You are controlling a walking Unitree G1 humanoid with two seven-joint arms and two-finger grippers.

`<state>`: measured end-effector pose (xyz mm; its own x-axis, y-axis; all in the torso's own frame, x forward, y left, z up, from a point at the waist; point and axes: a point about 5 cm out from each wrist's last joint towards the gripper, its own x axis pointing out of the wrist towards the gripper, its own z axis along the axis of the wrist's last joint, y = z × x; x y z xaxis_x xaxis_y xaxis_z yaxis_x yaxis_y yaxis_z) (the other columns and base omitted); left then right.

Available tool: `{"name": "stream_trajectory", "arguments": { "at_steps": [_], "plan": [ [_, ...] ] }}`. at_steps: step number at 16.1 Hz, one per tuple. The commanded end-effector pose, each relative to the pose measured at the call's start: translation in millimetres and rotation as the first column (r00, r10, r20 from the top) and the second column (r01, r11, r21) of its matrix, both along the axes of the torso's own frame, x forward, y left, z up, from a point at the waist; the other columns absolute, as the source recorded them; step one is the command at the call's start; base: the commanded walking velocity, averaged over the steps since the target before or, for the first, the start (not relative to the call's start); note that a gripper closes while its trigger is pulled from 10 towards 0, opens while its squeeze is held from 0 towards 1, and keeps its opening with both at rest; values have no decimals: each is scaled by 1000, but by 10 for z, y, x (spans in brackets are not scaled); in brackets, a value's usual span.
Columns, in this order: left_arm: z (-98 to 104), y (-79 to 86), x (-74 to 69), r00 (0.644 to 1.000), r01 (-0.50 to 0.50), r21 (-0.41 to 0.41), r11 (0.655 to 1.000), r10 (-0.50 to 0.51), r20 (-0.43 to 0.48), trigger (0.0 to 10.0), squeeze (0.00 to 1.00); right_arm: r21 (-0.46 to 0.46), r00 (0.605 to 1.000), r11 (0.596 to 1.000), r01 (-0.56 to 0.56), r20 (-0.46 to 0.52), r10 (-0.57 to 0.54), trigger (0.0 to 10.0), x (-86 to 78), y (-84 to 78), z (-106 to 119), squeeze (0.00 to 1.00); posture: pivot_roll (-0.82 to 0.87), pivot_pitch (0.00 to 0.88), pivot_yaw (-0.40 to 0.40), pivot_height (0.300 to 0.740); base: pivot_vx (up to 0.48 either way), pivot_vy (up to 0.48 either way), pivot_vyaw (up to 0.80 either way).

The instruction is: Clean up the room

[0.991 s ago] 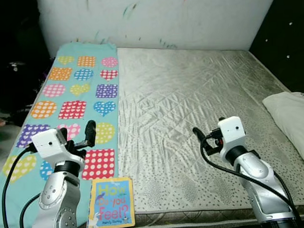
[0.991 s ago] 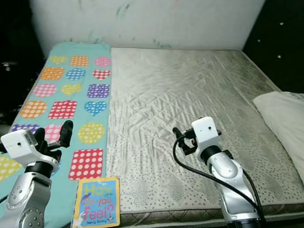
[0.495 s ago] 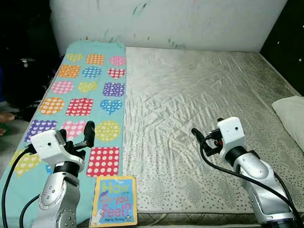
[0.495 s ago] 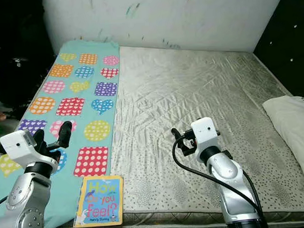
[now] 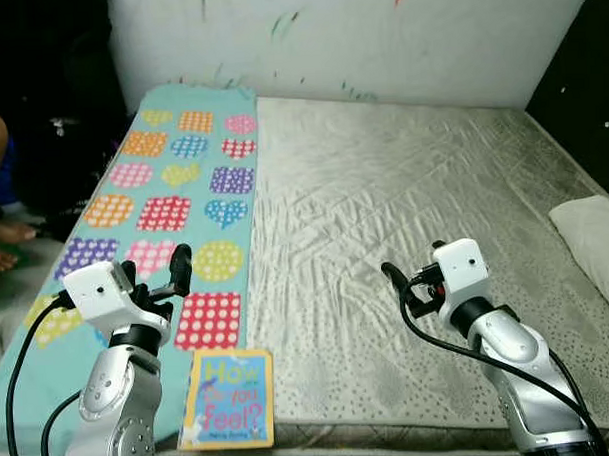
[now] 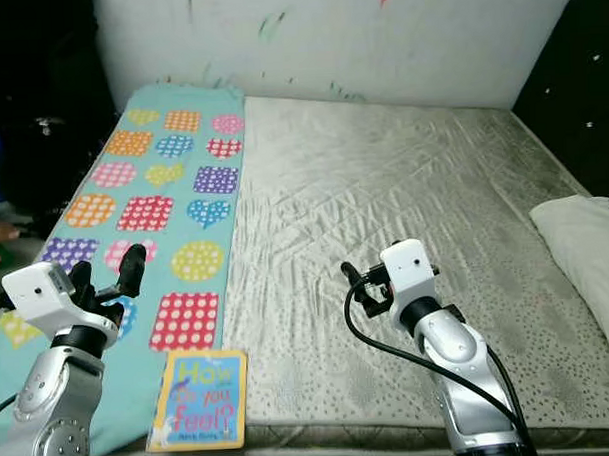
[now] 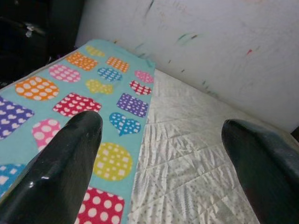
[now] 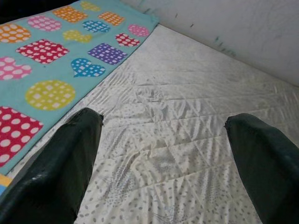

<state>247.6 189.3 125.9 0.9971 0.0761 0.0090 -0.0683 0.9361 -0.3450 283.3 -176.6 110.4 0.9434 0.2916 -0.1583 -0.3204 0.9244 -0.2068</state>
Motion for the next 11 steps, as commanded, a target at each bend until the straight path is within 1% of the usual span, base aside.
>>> {"name": "stream_trajectory", "arguments": {
  "at_steps": [1,6,11],
  "plan": [
    [0,-7,-7,1000,2,0,1000,-2,-8,10000,0,-6,1000,1000,-8,7,8,10000,-5,-9,39,0,-86,54,-73,679,0,0,0],
    [4,1,-5,1000,-9,-3,1000,9,-5,10000,0,-5,1000,1000,-16,11,16,10000,-6,-2,46,0,-88,59,-73,610,0,0,0],
    [5,12,-11,1000,-24,-2,1000,24,-3,10000,0,-5,1000,1000,-17,12,18,10000,-4,-14,53,0,-91,62,-77,610,0,0,0]
  ]
}}
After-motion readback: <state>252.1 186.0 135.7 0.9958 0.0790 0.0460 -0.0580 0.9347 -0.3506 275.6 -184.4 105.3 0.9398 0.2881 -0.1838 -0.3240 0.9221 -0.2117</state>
